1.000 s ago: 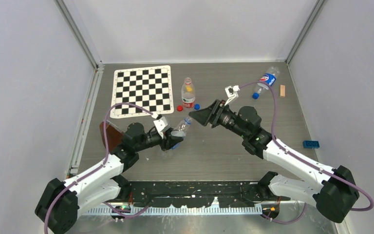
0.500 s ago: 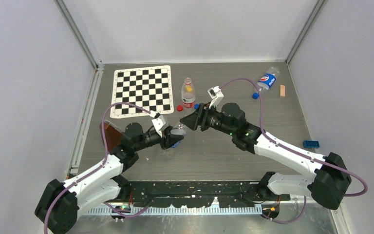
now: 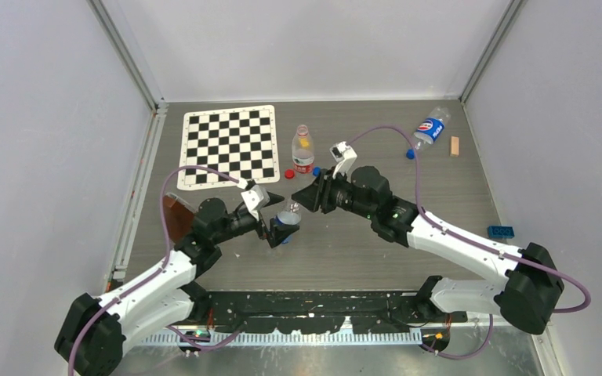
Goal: Unscrew the bottle caps
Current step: Place the plastic bottle at the center of the board.
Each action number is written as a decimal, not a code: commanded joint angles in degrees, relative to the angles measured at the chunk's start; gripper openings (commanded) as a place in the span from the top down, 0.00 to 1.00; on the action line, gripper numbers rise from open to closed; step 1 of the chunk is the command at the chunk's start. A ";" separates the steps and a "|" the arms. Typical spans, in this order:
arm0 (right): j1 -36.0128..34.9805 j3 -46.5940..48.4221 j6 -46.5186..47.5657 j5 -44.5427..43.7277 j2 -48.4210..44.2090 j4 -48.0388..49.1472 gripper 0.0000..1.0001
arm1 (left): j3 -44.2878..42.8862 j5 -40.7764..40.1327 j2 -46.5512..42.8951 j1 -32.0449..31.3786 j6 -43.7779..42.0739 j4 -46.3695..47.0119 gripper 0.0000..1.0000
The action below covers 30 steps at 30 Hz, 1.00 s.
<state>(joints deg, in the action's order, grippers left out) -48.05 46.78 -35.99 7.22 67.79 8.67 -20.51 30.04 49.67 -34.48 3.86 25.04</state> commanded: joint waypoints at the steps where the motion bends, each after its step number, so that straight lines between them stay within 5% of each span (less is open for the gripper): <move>1: -0.29 3.01 4.99 -6.12 -3.53 -4.17 0.94 | -0.49 -1.86 -0.97 -0.06 -1.32 2.82 0.00; 9: -0.29 6.14 13.83 -29.99 -7.36 -14.05 0.96 | 0.48 -6.26 -3.90 -0.06 -2.16 2.50 0.00; 15: 0.20 5.93 21.91 -46.76 -7.22 -7.31 0.97 | 2.62 -10.30 -7.37 -0.06 -2.65 3.88 0.00; 30: 14.72 19.80 18.72 -37.63 13.94 -4.07 0.98 | 4.34 -12.29 -10.56 -0.06 -3.15 3.45 0.00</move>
<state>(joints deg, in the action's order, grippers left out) -34.37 62.50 -16.69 -31.83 79.22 -0.23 -16.34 18.61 39.72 -34.48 1.87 25.52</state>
